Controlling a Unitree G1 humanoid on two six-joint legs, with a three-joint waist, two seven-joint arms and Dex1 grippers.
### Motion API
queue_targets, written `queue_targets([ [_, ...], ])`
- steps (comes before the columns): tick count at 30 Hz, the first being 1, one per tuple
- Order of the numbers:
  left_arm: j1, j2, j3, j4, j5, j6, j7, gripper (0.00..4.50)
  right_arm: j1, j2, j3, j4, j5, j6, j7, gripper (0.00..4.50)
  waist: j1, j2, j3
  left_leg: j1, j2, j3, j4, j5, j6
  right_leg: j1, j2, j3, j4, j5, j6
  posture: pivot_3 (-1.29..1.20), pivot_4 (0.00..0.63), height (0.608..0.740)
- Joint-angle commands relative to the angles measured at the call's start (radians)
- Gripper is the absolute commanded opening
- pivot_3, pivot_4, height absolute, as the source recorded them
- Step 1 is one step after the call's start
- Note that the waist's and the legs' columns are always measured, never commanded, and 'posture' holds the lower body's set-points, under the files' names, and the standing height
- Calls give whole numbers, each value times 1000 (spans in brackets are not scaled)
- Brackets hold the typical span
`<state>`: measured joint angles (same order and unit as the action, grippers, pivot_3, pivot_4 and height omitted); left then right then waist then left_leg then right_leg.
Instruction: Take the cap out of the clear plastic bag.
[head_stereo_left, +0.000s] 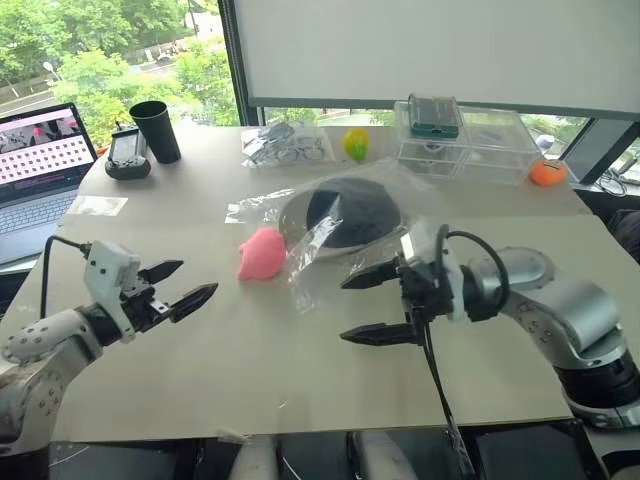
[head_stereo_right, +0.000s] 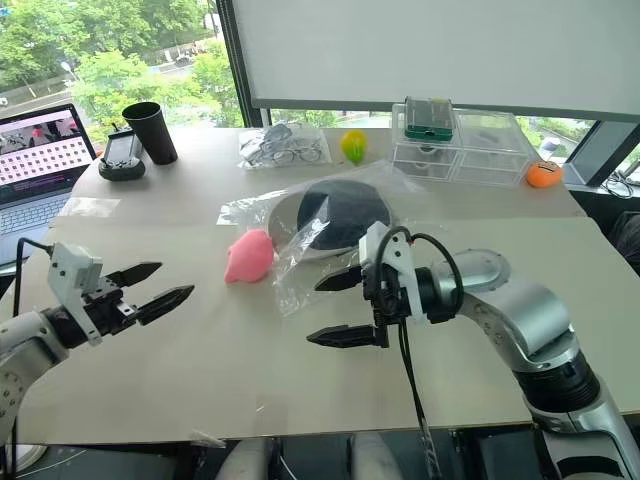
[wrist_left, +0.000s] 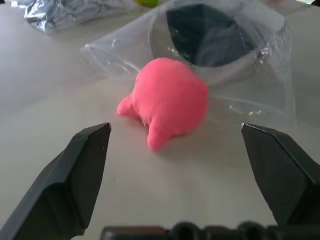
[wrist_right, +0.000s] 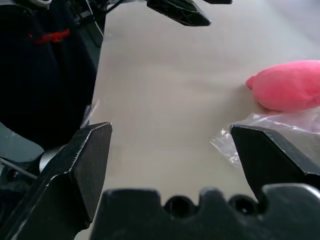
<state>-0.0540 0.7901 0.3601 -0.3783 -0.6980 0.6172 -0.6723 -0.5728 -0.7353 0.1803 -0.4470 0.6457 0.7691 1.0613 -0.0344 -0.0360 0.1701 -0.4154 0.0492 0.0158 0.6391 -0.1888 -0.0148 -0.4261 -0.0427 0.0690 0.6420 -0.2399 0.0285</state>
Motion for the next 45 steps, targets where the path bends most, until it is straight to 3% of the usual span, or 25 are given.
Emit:
queue_targets([
  [1,-93,-11,-74,48,70,-27,14,4487,-11,3,-25,-25,-13,-20,-23,4500,1,0,0,0,0,0,0,0,0,0,0,0,0,0,0,0,150,740],
  [9,-411,-117,-298,411,283,-147,-15,4487,7,2,-7,-14,-146,-54,-125,4500,15,-1,0,0,-1,0,0,0,0,1,1,0,0,0,1,0,150,740],
  [14,-550,-207,-372,647,356,-208,-66,4487,29,15,-19,-11,-195,-58,-183,4500,15,-1,0,-1,-1,0,1,0,0,0,1,0,0,3,-3,0,150,740],
  [19,-594,-269,-440,777,395,-178,-138,4487,63,7,-38,-13,-225,-60,-216,4500,17,-1,0,-2,-2,-1,1,0,0,0,1,0,0,4,-4,0,150,740],
  [26,-578,-279,-472,788,442,-169,-173,4487,78,20,-48,-24,-230,-56,-241,4500,18,-1,0,0,-2,-1,2,0,0,1,1,0,1,2,-1,0,150,740],
  [40,-558,-276,-453,775,458,-160,-176,280,80,44,-36,-16,-247,-66,-266,4500,18,-1,0,0,-2,-2,3,0,0,2,1,0,2,1,1,0,150,740],
  [42,-551,-276,-455,768,460,-165,-178,39,79,45,-35,-13,-250,-68,-266,4500,17,-1,0,0,-2,-2,3,0,0,2,1,0,2,1,1,0,150,740],
  [45,-535,-280,-446,741,450,-158,-177,39,77,50,-29,-5,-258,-72,-266,4500,17,-1,0,0,-2,-1,3,0,0,2,1,0,3,1,1,0,150,740],
])
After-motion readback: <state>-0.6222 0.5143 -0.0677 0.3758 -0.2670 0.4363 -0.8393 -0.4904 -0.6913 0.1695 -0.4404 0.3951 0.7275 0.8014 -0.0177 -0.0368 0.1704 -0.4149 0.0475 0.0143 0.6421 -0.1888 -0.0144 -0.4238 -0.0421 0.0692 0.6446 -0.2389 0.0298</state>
